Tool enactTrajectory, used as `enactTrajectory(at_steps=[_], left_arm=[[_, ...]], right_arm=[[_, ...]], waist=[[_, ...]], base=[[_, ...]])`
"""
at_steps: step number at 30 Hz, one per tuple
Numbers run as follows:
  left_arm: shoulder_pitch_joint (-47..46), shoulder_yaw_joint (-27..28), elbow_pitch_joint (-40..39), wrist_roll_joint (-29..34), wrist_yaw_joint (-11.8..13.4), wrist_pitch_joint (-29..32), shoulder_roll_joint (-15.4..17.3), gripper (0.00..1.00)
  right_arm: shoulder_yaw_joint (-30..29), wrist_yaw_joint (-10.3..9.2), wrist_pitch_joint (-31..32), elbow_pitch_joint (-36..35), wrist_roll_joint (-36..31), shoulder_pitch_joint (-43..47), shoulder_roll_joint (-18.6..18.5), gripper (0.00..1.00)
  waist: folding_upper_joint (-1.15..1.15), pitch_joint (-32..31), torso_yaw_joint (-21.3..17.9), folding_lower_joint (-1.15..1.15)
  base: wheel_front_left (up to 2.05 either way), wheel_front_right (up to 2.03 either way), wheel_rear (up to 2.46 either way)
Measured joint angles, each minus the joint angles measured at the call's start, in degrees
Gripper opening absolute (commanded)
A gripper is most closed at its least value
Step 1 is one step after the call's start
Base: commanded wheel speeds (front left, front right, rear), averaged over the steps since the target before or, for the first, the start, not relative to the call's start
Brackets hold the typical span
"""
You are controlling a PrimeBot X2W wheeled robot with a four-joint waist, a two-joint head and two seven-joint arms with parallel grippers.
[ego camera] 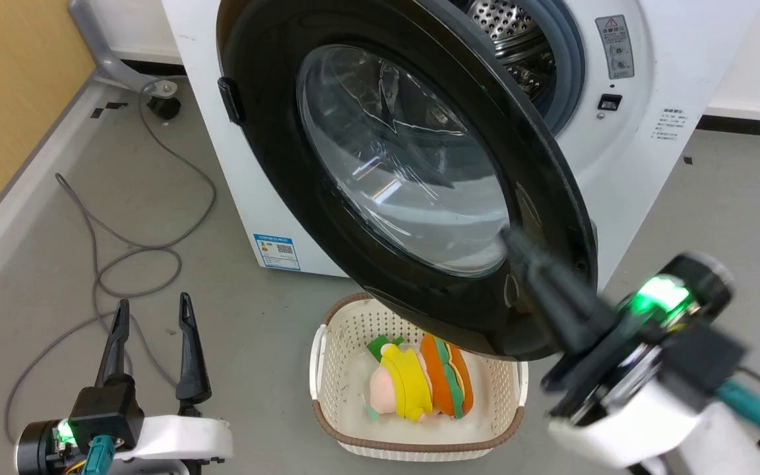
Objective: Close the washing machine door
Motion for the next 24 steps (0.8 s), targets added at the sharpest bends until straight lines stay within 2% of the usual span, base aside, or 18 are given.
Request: enactTrajectory(at_steps=[1,2,8,16,24], left_arm=[[0.0,0.5,0.1,0.6,-0.7,0.0,-0.6,1.00],[0.0,0.7,0.1,0.8,-1.0,0.0,-0.8,1.00],[0.0,1.4,0.0,2.1,-2.0,0.0,-2.2,1.00],[-1.6,2.2,0.3,3.0,-3.9,0.0,-3.6,1.00],[-4.1,2.3,0.3,3.9,-5.0,0.0,-5.0,1.00]], right_arm=[[3.8,0.00,0.0,3.1,-0.8,0.7,-2.7,0.00],[4.8,0.01,0.0,4.3,-1.6,1.0,-3.6,0.00],[5.6,0.01,0.0,12.0,-3.8,1.7,-6.4,0.00],[1.7,0.01,0.0,20.1,-3.6,0.4,-6.3,0.00],[-7.3,0.15,0.0,25.7,-3.1,-4.4,-3.3,0.00]], waist=[[0.00,0.3,-0.1,0.00],[0.00,0.4,-0.1,0.00],[0.00,1.5,-0.5,0.00],[0.00,4.3,-0.8,0.00],[0.00,8.2,-0.3,0.00]], base=[[0.00,0.00,0.00],[0.00,0.00,0.00],[0.00,0.00,0.00],[0.00,0.00,0.00],[0.00,0.00,0.00]])
